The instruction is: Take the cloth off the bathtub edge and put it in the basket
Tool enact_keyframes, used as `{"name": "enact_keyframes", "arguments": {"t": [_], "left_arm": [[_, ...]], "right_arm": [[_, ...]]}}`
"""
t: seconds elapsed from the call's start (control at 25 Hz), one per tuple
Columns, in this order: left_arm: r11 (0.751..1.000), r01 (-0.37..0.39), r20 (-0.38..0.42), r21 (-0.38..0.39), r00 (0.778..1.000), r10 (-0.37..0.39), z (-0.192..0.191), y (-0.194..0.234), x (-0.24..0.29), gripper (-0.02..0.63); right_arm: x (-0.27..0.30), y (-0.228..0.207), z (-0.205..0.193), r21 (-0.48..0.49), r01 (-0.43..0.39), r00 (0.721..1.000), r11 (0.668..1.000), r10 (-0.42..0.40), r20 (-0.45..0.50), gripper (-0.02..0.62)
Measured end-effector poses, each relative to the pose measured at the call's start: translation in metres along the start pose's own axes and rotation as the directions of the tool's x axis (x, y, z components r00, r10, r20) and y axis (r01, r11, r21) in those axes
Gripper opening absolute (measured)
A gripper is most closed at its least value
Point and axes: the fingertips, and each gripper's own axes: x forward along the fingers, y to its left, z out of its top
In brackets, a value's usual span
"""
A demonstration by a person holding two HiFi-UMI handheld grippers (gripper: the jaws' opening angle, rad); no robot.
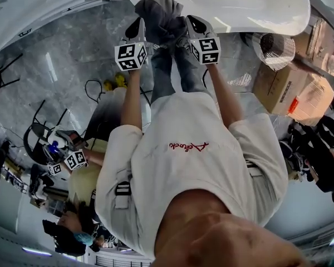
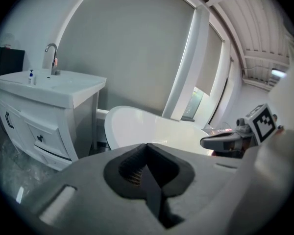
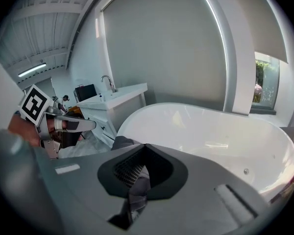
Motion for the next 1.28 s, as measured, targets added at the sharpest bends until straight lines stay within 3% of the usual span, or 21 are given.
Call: {"name": "enact_keyframes", "arguments": {"t": [0.4, 0.6, 0.64, 0.68, 0.84, 0.96, 1.08, 1.28], "left_arm": [[0.999, 0.032, -0.118, -0.015, 0.992, -0.033, -0.054, 0.009, 0.032, 0.003], [0.997, 0.078, -0.178, -0.024, 0.981, -0.081, -0.069, 0.005, 0.047, 0.188], [0.996, 0.087, -0.193, -0.021, 0.977, -0.09, -0.073, 0.004, 0.051, 0.24], [0.995, 0.096, -0.209, -0.021, 0.973, -0.098, -0.077, 0.003, 0.054, 0.295], [0.995, 0.094, -0.264, -0.026, 0.96, -0.097, -0.093, 0.012, 0.07, 0.444], [0.995, 0.093, -0.281, -0.047, 0.954, -0.102, -0.099, 0.02, 0.079, 0.476], [0.991, 0.103, -0.294, -0.08, 0.948, -0.122, -0.107, 0.025, 0.087, 0.489], [0.977, 0.142, -0.294, -0.161, 0.938, -0.185, -0.114, 0.029, 0.098, 0.52]], "right_arm": [[0.032, 0.005, -0.05, 0.087, -0.027, 0.996, 0.996, 0.035, -0.085, 0.006], [0.051, 0.01, -0.058, 0.176, -0.069, 0.989, 0.982, 0.091, -0.118, 0.013], [0.056, 0.013, -0.059, 0.197, -0.09, 0.985, 0.976, 0.116, -0.126, 0.131], [0.062, 0.016, -0.059, 0.221, -0.111, 0.981, 0.969, 0.143, -0.133, 0.178], [0.085, 0.018, -0.062, 0.284, -0.154, 0.969, 0.946, 0.201, -0.144, 0.306], [0.103, 0.02, -0.068, 0.315, -0.175, 0.958, 0.933, 0.235, -0.162, 0.408], [0.119, 0.02, -0.074, 0.34, -0.186, 0.946, 0.922, 0.261, -0.192, 0.439], [0.136, 0.013, -0.08, 0.361, -0.208, 0.923, 0.909, 0.304, -0.234, 0.433]]}}
